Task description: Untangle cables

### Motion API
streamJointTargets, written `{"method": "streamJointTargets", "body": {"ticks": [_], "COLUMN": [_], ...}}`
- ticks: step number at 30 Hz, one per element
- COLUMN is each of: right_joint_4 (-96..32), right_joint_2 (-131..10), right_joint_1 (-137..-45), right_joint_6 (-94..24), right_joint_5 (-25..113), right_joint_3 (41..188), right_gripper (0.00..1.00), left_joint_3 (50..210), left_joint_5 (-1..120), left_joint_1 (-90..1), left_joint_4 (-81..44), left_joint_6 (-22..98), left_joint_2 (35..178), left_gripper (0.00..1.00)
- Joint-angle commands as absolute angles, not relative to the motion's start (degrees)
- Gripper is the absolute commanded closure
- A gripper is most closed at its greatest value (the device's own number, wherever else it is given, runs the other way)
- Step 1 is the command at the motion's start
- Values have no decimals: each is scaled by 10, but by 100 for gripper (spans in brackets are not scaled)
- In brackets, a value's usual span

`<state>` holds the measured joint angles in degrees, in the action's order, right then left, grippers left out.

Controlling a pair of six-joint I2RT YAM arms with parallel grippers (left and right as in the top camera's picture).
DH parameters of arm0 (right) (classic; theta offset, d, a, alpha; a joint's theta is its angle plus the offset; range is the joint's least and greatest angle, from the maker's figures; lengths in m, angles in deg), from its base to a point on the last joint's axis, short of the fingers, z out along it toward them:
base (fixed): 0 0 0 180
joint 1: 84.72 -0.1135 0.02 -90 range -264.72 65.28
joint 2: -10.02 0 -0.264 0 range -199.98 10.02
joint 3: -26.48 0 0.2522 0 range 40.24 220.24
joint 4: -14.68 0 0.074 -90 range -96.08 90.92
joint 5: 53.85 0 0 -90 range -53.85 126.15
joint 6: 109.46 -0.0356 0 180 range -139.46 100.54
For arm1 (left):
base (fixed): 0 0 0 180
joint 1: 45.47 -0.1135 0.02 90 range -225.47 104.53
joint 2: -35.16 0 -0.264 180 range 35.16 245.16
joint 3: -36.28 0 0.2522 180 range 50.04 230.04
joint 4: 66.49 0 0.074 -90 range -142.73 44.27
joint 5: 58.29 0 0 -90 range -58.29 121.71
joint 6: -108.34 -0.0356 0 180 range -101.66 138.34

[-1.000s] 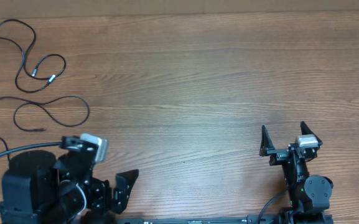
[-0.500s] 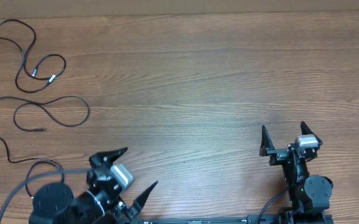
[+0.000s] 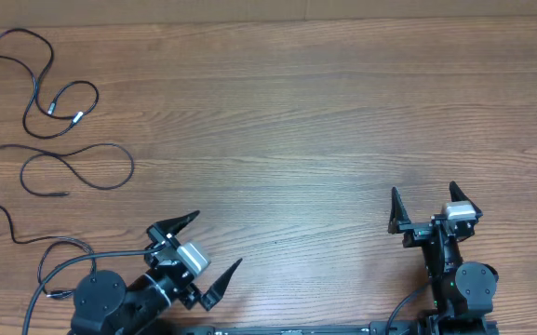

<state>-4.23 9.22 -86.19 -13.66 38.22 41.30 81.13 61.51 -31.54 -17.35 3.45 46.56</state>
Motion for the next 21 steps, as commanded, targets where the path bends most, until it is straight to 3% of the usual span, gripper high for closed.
{"method": "streamJointTargets", "body": {"ticks": [1,9,14,21], "right_joint_4": [-38,-38,-38,-38], "right_joint_2": [96,96,96,96], "right_joint_1": [-859,-859,-859,-859], "right_joint_6": [-136,-136,-136,-136], "right_joint_5": [375,375,375,375], "right_joint_3": [407,407,407,407], "right_gripper": [0,0,0,0], "left_joint_3": [762,668,632,587], "left_joint_5": [613,602,533,477], "left_joint_1": [-324,-339,-339,-343], "left_joint_4": [-226,-356,-393,-475], "left_joint_6": [62,90,172,195], "left_joint_2": [439,388,359,353], "left_gripper": [0,1,0,0]}}
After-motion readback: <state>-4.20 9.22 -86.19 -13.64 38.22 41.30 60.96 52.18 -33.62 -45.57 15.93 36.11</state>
